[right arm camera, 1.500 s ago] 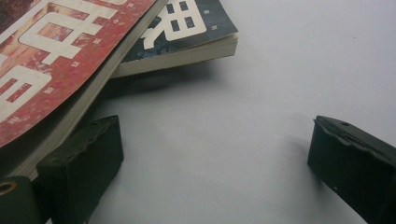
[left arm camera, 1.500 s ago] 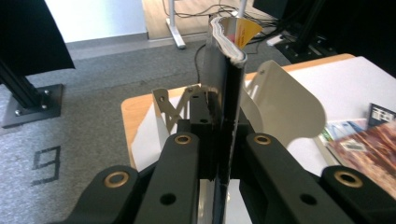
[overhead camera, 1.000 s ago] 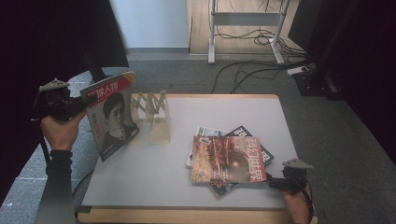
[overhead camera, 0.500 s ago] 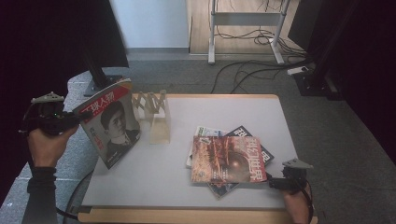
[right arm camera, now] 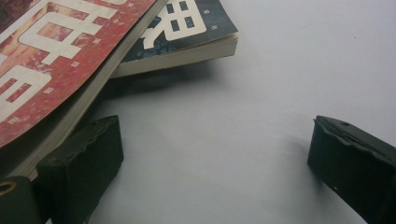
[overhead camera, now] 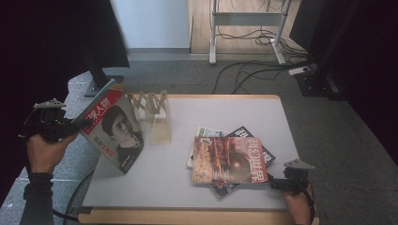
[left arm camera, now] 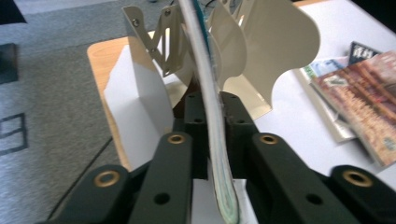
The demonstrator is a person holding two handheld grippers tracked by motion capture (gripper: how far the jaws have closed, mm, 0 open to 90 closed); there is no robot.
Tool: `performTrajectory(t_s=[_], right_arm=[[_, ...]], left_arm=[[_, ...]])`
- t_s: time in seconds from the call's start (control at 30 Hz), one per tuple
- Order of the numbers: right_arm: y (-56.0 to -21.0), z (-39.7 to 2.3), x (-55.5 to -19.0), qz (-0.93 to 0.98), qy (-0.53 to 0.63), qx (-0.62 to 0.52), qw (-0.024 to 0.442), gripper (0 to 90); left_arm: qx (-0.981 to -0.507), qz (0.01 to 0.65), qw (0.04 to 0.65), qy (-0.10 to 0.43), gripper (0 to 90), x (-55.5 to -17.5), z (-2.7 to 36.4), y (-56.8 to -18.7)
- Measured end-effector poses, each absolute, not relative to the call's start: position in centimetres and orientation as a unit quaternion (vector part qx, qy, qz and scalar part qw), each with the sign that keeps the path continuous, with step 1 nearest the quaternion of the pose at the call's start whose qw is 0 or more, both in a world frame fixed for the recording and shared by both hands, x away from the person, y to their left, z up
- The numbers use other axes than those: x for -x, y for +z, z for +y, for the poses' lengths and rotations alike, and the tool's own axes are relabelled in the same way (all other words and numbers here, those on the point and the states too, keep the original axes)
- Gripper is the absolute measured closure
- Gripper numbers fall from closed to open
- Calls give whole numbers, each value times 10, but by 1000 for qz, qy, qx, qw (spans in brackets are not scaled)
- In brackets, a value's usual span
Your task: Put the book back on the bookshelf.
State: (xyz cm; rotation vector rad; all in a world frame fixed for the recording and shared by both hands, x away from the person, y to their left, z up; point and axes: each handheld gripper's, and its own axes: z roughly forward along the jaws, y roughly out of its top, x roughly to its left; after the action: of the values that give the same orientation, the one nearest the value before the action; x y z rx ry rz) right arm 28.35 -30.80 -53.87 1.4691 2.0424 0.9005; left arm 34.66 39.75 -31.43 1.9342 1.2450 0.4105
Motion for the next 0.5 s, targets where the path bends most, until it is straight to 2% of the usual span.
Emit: performTrajectory(t_s=[0.5], right_arm=[[-539,-308,-284,743,328,-535,232,28]], left_arm=[[-725,509,414,210,872,-351,393,-303]])
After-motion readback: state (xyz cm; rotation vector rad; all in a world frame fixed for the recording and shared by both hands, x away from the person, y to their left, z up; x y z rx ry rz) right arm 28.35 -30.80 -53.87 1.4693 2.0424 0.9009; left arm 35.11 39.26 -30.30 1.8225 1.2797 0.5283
